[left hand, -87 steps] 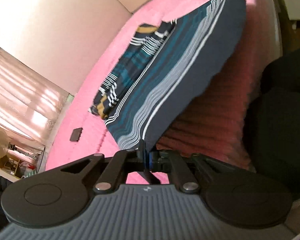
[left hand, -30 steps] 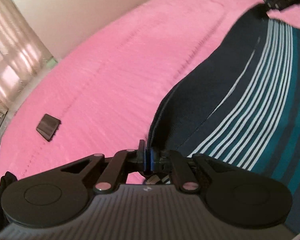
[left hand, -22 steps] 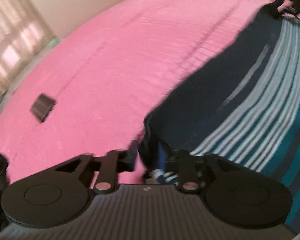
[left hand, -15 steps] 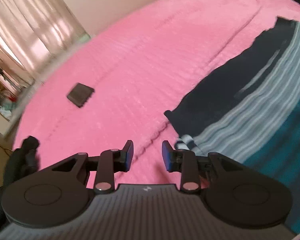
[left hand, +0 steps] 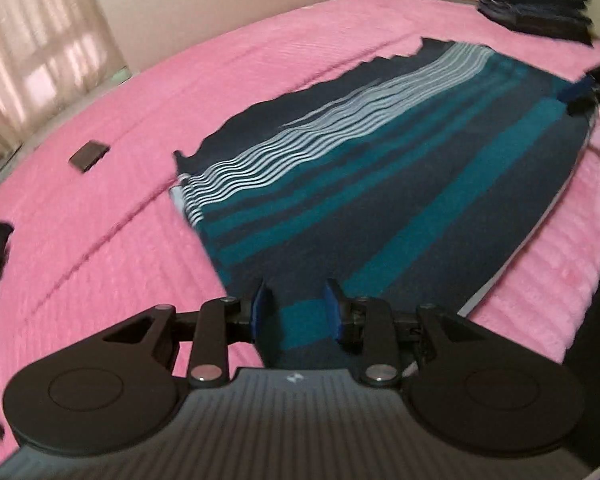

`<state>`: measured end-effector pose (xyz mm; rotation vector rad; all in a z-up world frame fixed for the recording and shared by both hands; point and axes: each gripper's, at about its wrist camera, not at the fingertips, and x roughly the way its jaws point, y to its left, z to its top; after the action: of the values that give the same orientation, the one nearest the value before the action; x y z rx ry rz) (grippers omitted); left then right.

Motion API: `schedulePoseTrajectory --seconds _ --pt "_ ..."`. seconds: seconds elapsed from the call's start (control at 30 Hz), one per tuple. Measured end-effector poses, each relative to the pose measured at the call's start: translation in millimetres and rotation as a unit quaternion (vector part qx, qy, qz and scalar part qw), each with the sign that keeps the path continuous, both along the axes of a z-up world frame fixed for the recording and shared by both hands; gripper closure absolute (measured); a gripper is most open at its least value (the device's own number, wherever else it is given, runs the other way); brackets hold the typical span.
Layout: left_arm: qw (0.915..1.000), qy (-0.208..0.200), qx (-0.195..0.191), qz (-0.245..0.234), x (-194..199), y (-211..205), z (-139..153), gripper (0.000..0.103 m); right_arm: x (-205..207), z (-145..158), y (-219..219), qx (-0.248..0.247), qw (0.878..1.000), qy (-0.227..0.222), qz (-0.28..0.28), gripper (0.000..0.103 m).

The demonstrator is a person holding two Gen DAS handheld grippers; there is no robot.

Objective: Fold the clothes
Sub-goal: 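Open both grippers and release the folded sweater, then grasp the folded sweater edge with both grippers and lift it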

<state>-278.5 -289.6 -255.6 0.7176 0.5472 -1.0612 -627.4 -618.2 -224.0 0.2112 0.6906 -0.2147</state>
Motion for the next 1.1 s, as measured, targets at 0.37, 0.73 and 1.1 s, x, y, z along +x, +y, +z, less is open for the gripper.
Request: schedulePoseTrajectory --seconds 0.37,0.73,1.1 --pt "0.9832 -0.161 0.074 -0.045 -56.7 52.8 13.5 0.07 -10.0 -2.1 79.8 -0.225 0.969 0.056 0.089 0.021" --pt "0.9152 -0.316 0.136 -0.21 -118.5 18.7 -43.3 0.064 19.3 -50.0 86.4 -0.423 0.863 0.145 0.234 0.03" --pt "0.8832 -0.374 0.184 -0.216 -100.6 9.3 -61.9 0.092 11.5 -53.7 49.5 -0.439 0.849 0.164 0.244 0.085"
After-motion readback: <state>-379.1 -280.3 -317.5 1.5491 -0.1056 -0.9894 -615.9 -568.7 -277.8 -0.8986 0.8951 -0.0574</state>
